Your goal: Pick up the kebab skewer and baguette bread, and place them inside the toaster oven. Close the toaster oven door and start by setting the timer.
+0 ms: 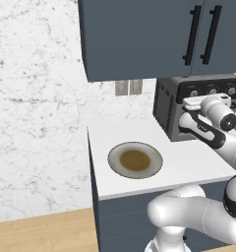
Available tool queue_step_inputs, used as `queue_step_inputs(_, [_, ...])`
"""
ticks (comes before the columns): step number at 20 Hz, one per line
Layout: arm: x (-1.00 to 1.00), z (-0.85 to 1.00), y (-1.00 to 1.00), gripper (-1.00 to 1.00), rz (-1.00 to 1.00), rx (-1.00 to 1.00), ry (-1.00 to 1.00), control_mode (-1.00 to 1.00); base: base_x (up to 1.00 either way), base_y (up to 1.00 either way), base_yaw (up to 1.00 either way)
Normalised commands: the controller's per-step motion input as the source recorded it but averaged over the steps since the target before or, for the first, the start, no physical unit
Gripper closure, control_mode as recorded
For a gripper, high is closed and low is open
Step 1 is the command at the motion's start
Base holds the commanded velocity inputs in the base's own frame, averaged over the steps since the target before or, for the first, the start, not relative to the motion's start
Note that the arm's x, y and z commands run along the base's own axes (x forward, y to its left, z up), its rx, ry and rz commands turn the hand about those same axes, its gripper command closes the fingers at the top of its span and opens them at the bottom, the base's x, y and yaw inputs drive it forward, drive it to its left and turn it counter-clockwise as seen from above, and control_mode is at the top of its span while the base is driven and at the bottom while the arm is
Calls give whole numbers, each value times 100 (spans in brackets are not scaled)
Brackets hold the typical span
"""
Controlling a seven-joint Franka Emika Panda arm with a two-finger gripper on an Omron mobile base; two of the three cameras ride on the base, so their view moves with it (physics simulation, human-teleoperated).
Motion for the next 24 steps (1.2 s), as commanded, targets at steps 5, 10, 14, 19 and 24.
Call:
queue_step_inputs(5, [16,-7,-2,-100,0,0,0,-100,0,0,0])
queue_step_inputs(10, [9,-6,-4,-100,0,0,0,-100,0,0,0])
queue_step_inputs(14, [7,-8,-7,-100,0,0,0,-100,0,0,0])
queue_step_inputs(19, [6,-3,-12,-100,0,0,0,-100,0,0,0])
queue_step_inputs(24, [6,0,-8,-100,0,0,0,-100,0,0,0])
